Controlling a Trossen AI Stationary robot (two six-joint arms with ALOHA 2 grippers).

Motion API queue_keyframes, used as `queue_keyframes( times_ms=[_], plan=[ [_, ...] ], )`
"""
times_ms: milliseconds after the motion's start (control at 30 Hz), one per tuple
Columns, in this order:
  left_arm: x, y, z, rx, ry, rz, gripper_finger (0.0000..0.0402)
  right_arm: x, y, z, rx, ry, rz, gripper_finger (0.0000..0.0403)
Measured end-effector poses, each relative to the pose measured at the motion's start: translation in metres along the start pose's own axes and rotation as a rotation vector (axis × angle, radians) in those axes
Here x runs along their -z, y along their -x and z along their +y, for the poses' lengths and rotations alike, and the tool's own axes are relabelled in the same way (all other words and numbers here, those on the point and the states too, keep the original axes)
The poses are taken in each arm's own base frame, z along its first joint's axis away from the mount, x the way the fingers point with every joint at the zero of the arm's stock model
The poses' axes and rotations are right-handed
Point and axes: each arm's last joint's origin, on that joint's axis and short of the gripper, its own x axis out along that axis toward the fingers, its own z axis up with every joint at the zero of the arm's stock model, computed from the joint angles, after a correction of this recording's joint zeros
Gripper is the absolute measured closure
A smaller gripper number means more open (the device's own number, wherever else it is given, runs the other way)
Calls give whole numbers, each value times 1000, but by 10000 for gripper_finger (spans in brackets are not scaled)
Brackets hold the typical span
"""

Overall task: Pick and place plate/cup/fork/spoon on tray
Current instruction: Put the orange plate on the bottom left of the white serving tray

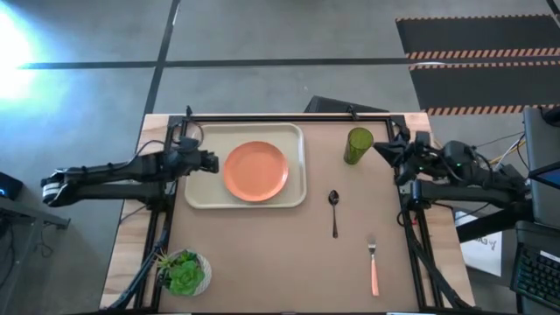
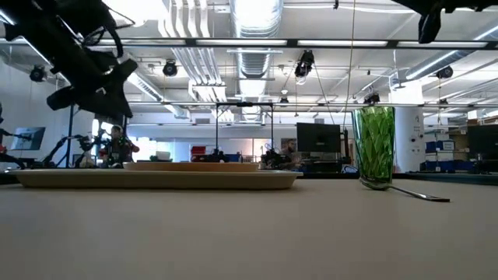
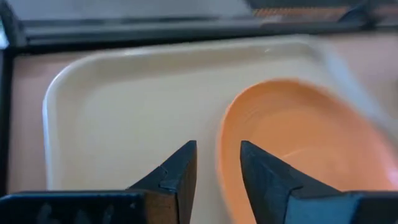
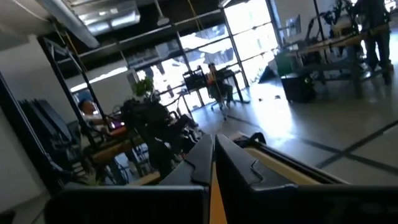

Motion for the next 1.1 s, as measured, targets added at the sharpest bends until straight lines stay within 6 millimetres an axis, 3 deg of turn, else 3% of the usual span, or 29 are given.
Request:
queue_keyframes(
  times_ms=[200,333,733,1100],
  plan=[
    [14,-23,-6,-83,-31,137,305,18,-36,-1,56,11,160,394],
    [23,-35,-10,-99,-62,246,281,22,-50,-1,62,15,177,394],
    [23,-59,-26,-30,10,271,185,-9,-43,9,18,93,88,394],
    [23,-78,-33,26,34,285,180,-9,-43,9,19,109,91,394]
  ],
)
